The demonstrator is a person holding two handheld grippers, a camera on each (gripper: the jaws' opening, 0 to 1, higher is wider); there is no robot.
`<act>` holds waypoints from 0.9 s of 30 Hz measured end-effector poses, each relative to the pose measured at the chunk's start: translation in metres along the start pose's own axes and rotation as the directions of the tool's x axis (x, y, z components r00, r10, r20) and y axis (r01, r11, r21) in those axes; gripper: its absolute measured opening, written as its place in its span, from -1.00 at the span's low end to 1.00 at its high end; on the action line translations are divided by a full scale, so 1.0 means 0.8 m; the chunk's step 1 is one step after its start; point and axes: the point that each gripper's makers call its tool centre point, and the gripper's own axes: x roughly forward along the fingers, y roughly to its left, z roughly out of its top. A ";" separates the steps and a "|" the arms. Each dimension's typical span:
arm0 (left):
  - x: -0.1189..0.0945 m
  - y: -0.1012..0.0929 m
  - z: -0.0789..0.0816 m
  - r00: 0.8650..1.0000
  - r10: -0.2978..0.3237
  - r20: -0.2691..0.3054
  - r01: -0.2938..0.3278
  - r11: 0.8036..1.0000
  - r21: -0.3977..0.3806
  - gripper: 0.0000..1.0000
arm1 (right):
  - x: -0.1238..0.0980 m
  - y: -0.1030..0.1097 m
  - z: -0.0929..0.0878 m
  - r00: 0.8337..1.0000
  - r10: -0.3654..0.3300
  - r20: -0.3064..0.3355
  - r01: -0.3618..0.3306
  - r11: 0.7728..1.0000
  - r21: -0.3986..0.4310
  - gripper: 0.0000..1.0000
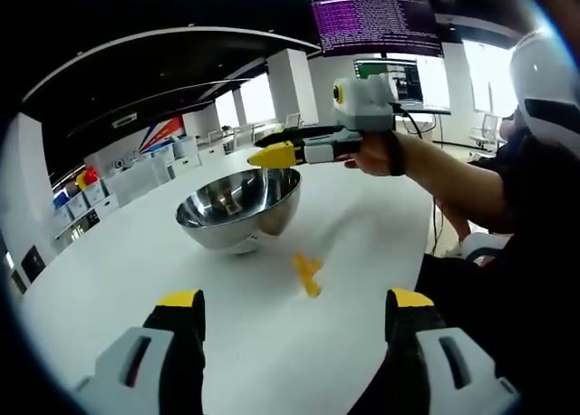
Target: Pick up the QQ candy scattered on the table and place it into the stainless steel bowl on the table
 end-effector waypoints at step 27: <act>0.002 0.003 0.009 0.999 -0.007 0.035 0.007 1.000 -0.019 0.73 | -0.065 0.076 0.048 0.980 0.196 0.040 -0.197 0.980 0.017 -0.31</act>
